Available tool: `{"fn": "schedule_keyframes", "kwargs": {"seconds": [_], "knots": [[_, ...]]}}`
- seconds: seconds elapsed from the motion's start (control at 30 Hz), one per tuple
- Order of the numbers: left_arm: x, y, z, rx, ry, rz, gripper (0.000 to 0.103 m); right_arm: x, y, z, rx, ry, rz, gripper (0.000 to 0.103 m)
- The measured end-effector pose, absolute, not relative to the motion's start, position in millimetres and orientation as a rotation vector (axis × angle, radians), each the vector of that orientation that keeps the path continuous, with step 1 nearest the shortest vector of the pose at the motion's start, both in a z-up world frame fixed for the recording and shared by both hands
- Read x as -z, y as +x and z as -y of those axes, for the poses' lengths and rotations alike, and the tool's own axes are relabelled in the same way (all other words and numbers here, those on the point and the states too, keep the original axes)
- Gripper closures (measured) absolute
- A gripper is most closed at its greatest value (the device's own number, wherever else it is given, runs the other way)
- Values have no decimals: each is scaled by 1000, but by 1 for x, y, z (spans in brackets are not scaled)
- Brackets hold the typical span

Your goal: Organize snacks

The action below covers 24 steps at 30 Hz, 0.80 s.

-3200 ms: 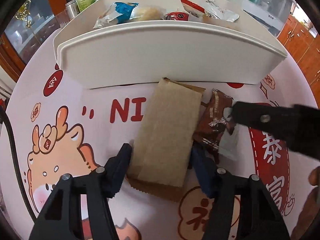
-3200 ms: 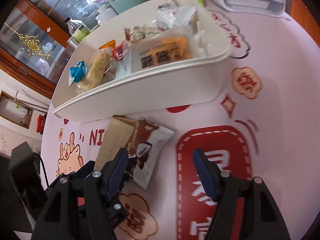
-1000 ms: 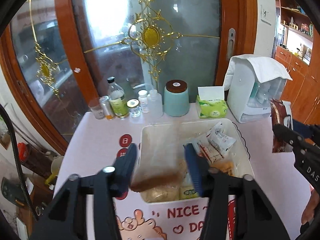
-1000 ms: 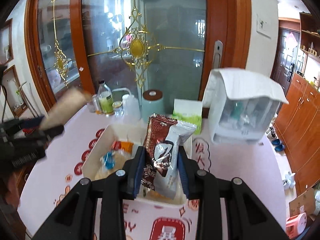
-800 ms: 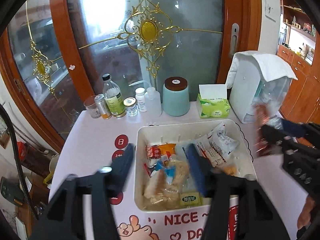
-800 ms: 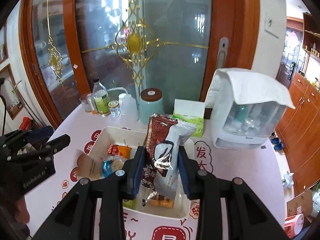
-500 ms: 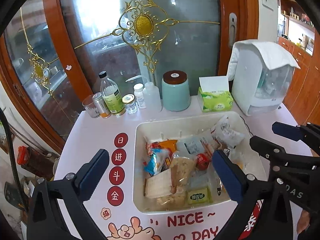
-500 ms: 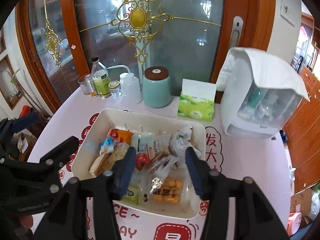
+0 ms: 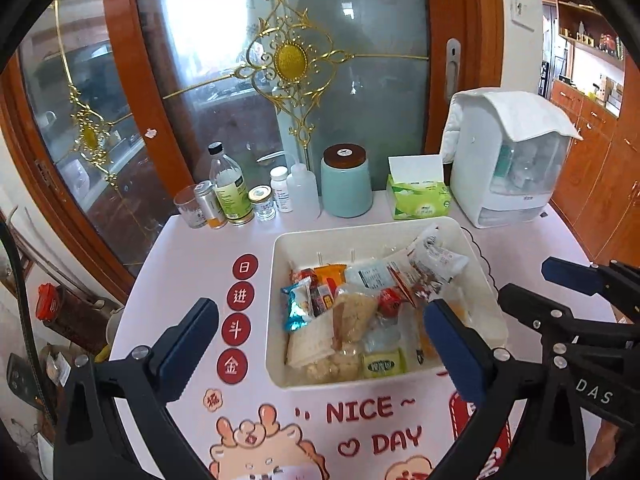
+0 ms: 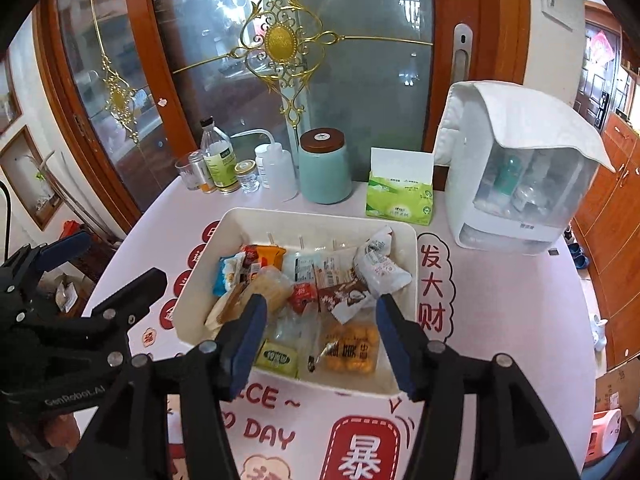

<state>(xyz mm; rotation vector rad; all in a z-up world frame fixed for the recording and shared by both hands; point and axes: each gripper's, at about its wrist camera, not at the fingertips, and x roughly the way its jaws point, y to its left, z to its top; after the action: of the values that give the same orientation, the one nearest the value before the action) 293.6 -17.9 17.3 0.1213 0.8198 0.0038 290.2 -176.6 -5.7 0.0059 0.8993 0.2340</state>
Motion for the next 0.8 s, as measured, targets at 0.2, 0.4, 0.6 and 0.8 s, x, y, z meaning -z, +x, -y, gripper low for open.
{"fn": "schedule_keyframes", "kwargs": {"seconds": [0.2, 0.4, 0.6, 0.8], "knots": [[-30, 241, 24, -2, 140, -808, 1, -3, 244, 181, -246, 35, -901, 45], [-28, 183, 21, -7, 119, -842, 1, 1, 188, 184, -265, 91, -930, 44], [-23, 132, 12, -2, 68, -890, 1, 2, 135, 185, -260, 155, -942, 44], [-27, 98, 0, -2, 25, -914, 1, -1, 88, 177, -224, 171, -943, 44]]}}
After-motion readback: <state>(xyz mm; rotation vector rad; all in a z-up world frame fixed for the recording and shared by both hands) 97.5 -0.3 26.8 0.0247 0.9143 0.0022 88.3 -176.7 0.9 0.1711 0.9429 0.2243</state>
